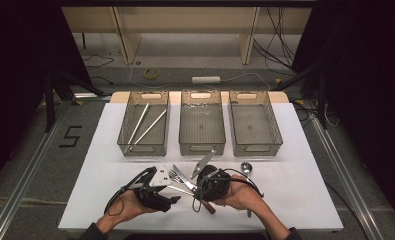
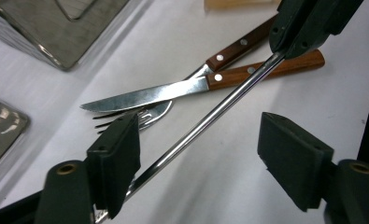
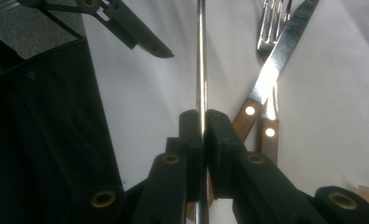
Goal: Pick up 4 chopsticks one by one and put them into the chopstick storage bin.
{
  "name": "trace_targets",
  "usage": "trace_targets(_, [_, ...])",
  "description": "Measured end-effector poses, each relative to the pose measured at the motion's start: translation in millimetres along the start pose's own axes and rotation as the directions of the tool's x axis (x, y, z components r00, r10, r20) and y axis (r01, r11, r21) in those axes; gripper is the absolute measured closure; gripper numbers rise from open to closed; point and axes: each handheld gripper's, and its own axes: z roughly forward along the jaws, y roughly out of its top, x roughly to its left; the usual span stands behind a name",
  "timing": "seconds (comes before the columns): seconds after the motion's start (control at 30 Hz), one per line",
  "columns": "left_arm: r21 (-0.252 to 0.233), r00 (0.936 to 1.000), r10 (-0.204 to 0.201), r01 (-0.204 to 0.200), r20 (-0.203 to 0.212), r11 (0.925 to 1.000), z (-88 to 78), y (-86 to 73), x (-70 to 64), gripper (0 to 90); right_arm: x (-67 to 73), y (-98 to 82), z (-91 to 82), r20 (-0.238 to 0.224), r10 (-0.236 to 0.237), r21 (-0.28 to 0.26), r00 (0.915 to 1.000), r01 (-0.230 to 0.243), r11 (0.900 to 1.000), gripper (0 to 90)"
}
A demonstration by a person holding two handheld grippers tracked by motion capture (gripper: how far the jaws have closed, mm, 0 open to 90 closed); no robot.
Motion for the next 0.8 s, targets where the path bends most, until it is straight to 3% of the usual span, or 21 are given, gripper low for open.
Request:
trace_targets(0.27, [0.042, 0.9989, 0.047, -0.047, 0.007, 0.9980, 4.5, 0.2, -5.6, 36.9, 5.1, 2.0, -0.3, -0.017, -0.021, 0.013, 0.9996, 0.021, 1.000, 85.7])
trace_targets(0.8, [0.045, 0.9944, 0.102, -0.103, 0.028, 0.9937, 4.4, -1.1, -9.0, 56.0, 8.4, 2.5, -0.2, -0.043, -0.049, 0.013, 0.9979, 0.049, 0.999, 85.7])
